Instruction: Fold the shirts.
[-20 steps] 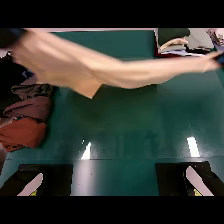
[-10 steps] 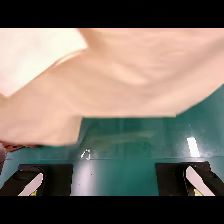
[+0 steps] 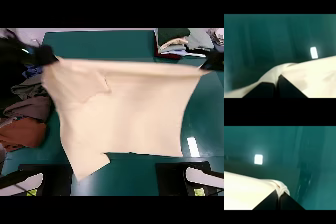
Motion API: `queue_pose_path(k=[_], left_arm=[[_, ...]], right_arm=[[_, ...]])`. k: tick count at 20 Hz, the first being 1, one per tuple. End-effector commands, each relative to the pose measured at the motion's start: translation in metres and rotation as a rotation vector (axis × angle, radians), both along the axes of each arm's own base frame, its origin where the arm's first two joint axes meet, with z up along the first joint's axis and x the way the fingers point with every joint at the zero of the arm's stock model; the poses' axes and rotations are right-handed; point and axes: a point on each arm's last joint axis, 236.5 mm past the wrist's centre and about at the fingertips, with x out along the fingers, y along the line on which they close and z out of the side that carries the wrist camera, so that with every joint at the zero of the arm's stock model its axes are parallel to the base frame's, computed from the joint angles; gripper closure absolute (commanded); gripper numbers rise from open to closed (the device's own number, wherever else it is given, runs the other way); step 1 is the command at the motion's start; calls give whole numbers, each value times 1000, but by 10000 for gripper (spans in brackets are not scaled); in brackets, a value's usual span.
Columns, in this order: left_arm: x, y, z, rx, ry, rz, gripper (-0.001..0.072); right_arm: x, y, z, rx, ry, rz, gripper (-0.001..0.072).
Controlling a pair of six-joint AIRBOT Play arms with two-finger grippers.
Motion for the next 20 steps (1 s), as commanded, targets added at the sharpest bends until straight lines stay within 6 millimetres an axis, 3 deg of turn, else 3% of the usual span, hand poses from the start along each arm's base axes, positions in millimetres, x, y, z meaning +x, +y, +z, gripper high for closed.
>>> queue_pose_path(k=[1, 4, 8, 10, 12, 18, 19, 20], left_arm=[[36, -3, -116, -27, 200, 42, 684], [69, -7, -146, -71, 189, 74, 684], [82, 0, -147, -49, 176, 48, 684], [71, 10, -150, -20, 213, 1, 683], [50, 12, -163, 1, 291, -62, 684], [6, 9, -213, 17, 440, -127, 682], [2, 10, -218, 11, 467, -109, 653], [-1, 14, -220, 14, 489, -83, 313]], right_arm=[[26, 5, -97, 17, 170, 9, 698], [59, 8, -121, 17, 161, 17, 698], [85, 7, -106, 5, 109, 29, 698], [78, 5, -100, 3, 121, 34, 698], [61, 6, -106, 7, 152, 35, 698], [12, 23, -157, 45, 260, 27, 693], [8, 29, -162, 75, 265, 22, 599], [7, 33, -164, 101, 261, 14, 356]])
